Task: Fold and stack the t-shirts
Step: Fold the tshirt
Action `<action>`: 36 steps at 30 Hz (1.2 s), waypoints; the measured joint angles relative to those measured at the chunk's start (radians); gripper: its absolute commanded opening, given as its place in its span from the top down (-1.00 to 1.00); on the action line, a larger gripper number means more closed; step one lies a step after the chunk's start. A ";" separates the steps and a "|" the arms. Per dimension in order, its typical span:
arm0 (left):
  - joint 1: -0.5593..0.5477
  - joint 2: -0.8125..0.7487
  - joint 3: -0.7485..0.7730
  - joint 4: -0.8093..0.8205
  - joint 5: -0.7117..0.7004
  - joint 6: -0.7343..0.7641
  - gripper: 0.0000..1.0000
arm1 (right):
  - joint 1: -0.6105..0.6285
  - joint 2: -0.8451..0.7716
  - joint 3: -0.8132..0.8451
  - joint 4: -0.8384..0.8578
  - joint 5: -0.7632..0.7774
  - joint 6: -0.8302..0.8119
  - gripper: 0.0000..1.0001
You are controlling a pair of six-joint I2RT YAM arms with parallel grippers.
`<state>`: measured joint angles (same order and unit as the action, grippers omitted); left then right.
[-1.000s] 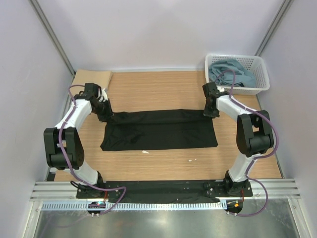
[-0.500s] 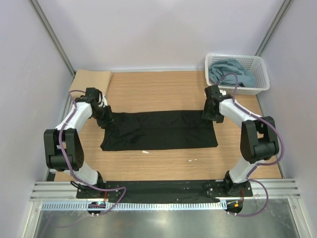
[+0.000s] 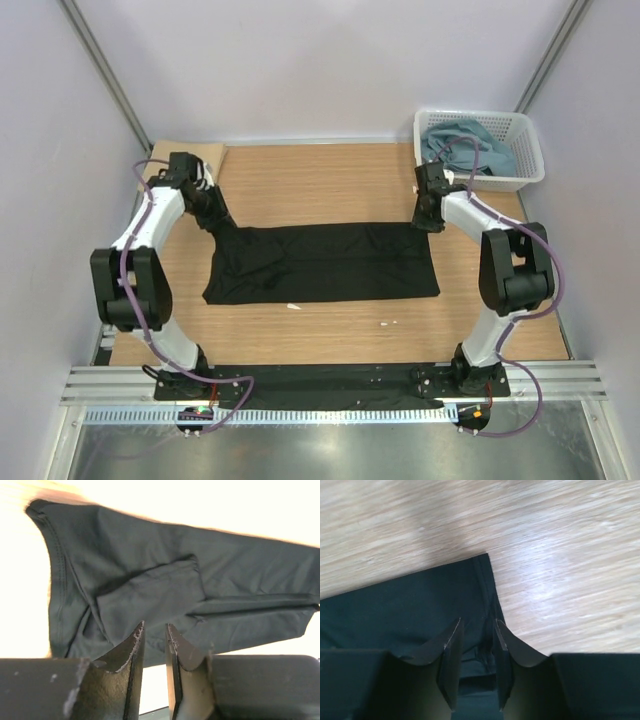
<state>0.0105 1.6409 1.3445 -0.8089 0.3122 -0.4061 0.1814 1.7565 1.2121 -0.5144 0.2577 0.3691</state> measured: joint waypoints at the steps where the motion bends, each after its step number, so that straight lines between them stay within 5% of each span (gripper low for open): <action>1: 0.000 0.034 0.001 0.010 0.005 -0.008 0.55 | 0.000 0.018 0.005 -0.001 -0.009 0.000 0.33; 30: 0.048 0.360 0.053 0.063 -0.112 -0.058 0.57 | -0.043 0.188 0.073 0.114 -0.010 -0.031 0.30; 36: 0.016 0.347 0.066 0.048 -0.145 -0.042 0.33 | -0.042 0.182 0.073 0.101 0.003 -0.033 0.15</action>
<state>0.0269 1.9881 1.4109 -0.7605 0.1677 -0.4477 0.1398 1.9388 1.2850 -0.4133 0.2611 0.3359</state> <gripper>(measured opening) 0.305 0.388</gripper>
